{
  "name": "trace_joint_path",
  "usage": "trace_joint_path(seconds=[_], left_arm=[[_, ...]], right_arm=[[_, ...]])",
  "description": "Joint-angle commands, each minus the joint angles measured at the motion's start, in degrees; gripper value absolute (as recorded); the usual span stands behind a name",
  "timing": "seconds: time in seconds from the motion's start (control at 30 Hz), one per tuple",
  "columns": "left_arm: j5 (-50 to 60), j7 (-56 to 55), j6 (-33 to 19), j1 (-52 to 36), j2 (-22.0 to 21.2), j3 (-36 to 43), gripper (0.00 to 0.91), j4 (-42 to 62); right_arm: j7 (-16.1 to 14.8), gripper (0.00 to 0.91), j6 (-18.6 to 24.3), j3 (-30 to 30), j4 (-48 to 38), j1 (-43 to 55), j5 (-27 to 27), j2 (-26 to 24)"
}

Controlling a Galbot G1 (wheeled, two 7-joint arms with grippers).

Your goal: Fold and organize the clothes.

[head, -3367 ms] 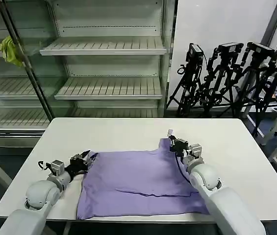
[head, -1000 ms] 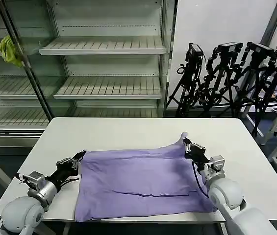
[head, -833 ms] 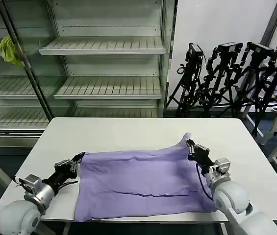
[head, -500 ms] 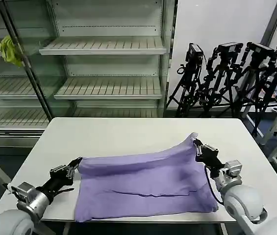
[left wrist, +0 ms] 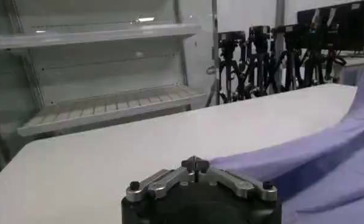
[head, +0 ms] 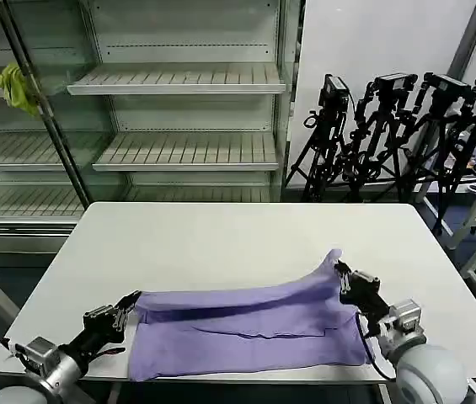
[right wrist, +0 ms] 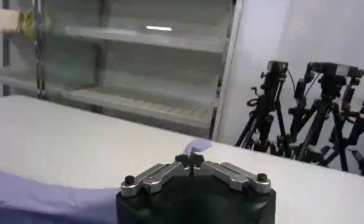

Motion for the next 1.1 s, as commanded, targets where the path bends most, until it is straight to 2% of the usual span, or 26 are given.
trace_joint_path(seconds=[0.03,0.5,0.97,1.0,1.03,1.07,1.1], left_arm=[[1.48,0.11,-0.12,4.43,-0.23,-0.50,0.010,-0.93],[2.52,0.54,-0.42,4.67,-0.76,0.01,0.010,1.20],[4.53,1.20,-0.67,5.54,-1.37,0.55,0.010,2.63],[4.55,1.16,-0.66,5.48,-1.37,0.54,0.040,2.73],[4.61,1.13,-0.59,5.42,-1.38,0.54,0.403,2.79],[4.75,1.08,-0.52,5.37,-1.35,0.55,0.685,2.90],[4.84,1.05,-0.44,5.32,-1.33,0.56,0.907,2.93]], right_arm=[[0.25,0.000,-0.15,0.52,1.28,-4.66,-1.90,-0.95],[-0.12,0.000,-0.11,0.47,0.52,-5.26,-2.77,-0.73],[0.21,0.000,0.26,1.84,1.21,-11.46,-6.26,-0.88],[0.37,0.121,0.27,2.01,1.16,-11.68,-6.35,-0.86],[0.70,0.564,0.23,2.29,1.11,-11.88,-6.45,-0.82],[0.75,0.836,0.16,2.39,1.11,-11.94,-6.49,-0.81],[1.10,0.907,0.01,2.85,1.15,-12.36,-6.76,-0.80]])
